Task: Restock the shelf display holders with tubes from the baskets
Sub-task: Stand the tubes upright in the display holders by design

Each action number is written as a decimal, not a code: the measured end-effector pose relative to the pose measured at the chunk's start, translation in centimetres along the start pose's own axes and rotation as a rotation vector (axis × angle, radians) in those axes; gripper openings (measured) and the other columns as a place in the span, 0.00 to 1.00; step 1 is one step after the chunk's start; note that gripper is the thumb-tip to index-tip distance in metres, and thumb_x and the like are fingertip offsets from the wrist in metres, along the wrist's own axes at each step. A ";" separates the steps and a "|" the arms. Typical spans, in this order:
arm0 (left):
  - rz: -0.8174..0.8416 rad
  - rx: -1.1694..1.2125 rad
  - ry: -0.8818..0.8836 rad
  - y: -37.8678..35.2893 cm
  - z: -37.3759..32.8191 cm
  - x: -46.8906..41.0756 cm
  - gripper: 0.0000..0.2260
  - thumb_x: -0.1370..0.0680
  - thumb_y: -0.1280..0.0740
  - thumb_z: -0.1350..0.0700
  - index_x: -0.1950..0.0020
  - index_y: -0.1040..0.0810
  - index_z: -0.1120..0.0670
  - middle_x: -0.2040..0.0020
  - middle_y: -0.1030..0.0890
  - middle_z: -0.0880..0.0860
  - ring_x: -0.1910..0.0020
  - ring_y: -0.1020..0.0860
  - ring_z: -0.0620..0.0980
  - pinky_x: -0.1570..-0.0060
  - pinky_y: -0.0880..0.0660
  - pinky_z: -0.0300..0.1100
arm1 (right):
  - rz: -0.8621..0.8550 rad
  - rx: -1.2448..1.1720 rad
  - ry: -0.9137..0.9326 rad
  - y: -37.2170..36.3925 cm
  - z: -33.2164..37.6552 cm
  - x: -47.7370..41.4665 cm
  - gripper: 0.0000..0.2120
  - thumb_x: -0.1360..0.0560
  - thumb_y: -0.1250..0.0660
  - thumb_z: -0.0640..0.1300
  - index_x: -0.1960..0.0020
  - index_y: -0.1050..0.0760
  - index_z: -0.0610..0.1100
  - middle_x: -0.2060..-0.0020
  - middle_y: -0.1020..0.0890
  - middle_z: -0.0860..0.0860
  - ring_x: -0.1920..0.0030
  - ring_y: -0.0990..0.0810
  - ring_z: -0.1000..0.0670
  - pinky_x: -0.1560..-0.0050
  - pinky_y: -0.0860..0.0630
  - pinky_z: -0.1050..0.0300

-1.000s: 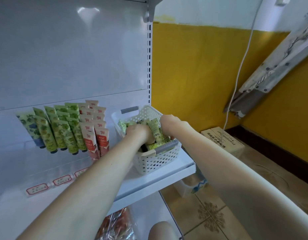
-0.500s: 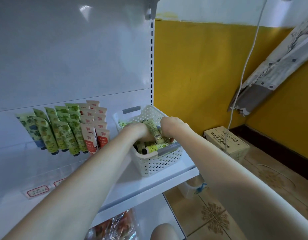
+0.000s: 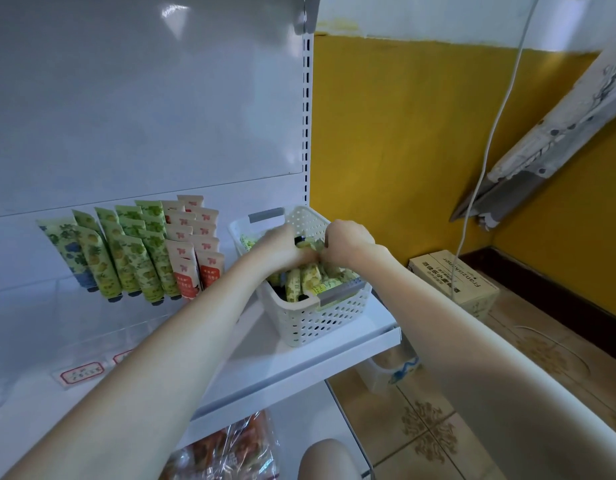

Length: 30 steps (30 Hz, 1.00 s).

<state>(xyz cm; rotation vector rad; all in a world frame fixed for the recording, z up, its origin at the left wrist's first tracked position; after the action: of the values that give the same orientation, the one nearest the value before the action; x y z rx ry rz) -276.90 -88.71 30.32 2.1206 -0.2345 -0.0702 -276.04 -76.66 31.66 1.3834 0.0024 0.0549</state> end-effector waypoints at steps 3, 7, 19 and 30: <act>-0.171 -0.037 -0.093 1.1 -0.3 1.7 0.21 0.26 0.33 0.44 0.42 0.33 0.57 0.51 0.24 0.54 0.55 0.25 0.54 0.61 0.28 0.45 | -0.098 -0.234 0.024 1.5 -0.6 0.6 0.08 0.24 0.38 0.38 0.61 0.33 0.39 0.71 0.33 0.49 0.73 0.36 0.51 0.75 0.39 0.62; -0.417 0.120 -0.250 3.6 -1.3 5.3 0.19 0.24 0.33 0.47 0.41 0.32 0.58 0.48 0.24 0.52 0.52 0.24 0.52 0.51 0.25 0.48 | -0.303 -0.480 0.112 3.5 -1.3 2.0 0.06 0.25 0.37 0.38 0.50 0.26 0.36 0.60 0.23 0.45 0.60 0.24 0.42 0.64 0.27 0.54; -0.790 0.275 -0.337 8.5 1.6 16.9 0.15 0.28 0.28 0.55 0.51 0.34 0.54 0.61 0.26 0.42 0.65 0.27 0.39 0.65 0.34 0.29 | -0.521 -0.957 0.319 5.4 4.2 7.2 0.04 0.25 0.38 0.39 0.56 0.32 0.46 0.66 0.27 0.52 0.62 0.24 0.46 0.55 0.22 0.40; -0.779 0.115 0.017 7.4 13.4 25.6 0.17 0.22 0.37 0.52 0.37 0.34 0.59 0.58 0.24 0.52 0.59 0.22 0.58 0.60 0.26 0.53 | -0.309 -1.056 0.476 4.1 13.1 11.4 0.13 0.29 0.37 0.31 0.48 0.32 0.44 0.64 0.23 0.49 0.63 0.25 0.50 0.54 0.22 0.44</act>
<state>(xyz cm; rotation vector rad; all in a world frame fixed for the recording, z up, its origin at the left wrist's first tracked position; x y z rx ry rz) -254.81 -108.72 30.56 2.2074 0.6205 -0.5021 -264.39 -88.27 38.42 0.2801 0.5152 0.1062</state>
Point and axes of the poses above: each hand's wrist, its own x-axis away from the middle knuckle, its own y-axis out of the back of the hand, z = x × y, the point moved 1 cm from there along -x, towards the middle knuckle
